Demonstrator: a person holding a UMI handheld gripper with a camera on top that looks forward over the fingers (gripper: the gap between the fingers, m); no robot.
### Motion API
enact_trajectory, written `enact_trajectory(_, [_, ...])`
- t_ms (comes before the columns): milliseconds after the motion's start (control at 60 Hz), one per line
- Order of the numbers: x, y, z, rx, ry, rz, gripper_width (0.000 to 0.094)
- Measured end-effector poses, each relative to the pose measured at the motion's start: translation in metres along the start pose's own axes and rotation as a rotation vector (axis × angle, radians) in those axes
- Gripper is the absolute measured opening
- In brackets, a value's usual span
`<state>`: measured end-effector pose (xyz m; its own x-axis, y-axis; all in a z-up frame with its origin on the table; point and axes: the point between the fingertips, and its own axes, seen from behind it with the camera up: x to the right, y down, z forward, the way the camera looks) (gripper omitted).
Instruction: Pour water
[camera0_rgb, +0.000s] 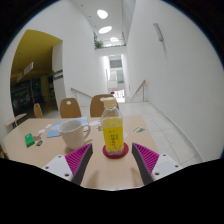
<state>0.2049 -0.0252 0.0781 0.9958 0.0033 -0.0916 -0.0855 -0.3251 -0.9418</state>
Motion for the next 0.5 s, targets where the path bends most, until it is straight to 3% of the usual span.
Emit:
enact_trajectory(317, [-0.063,0.054,-0.128,-0.080,-0.085,0.046,0.0857])
enact_trajectory(500, [-0.074,0.052,-0.139,-0.062,-0.097,0.014,0.0857])
